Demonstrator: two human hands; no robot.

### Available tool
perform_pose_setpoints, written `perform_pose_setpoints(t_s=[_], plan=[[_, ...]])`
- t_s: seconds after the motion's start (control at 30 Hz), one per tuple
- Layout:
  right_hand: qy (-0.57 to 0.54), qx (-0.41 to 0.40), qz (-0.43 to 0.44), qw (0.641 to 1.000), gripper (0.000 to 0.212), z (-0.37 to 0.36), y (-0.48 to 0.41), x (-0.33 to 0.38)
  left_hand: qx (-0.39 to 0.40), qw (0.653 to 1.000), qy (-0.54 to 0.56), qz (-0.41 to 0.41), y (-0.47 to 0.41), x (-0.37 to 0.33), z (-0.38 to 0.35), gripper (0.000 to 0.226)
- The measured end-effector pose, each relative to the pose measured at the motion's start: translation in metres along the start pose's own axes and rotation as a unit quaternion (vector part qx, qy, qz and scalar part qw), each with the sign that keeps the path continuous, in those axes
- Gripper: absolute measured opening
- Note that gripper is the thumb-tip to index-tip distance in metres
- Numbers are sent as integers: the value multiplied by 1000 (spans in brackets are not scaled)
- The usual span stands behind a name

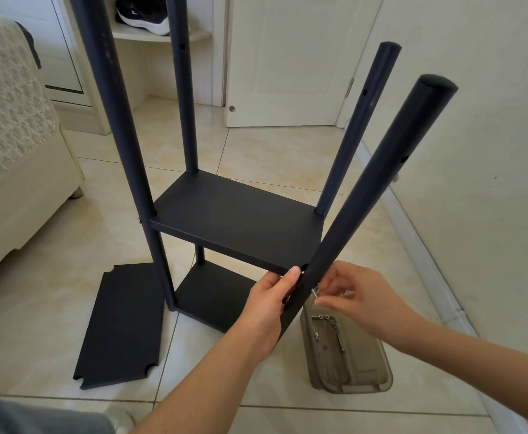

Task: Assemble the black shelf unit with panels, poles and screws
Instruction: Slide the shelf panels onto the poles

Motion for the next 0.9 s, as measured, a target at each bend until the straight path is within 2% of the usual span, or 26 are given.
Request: perform_pose_setpoints(t_s=[0.17, 0.23, 0.5, 0.9], plan=[[-21, 10, -12, 1000, 49, 0, 2, 3, -4, 1000, -1, -2, 3, -1, -2, 21], [-14, 13, -11, 1000, 52, 0, 2, 4, -5, 1000, 1, -1, 3, -1, -2, 20], [-1, -5, -11, 1000, 47, -2, 2, 8, -11, 1000, -10, 0, 2, -1, -1, 27], [24, 16, -19, 999, 40, -4, 0, 20, -3, 1000, 0, 3, 5, -3, -1, 30]])
Point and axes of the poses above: each hand's wrist, its own y-axis away from the middle knuckle, its own z-axis out of the back of the hand, x = y × z, the point moved 1 cm from there along -y, towards the middle knuckle, and after that the axes turned 1 degree about x, right-handed, at the moved point
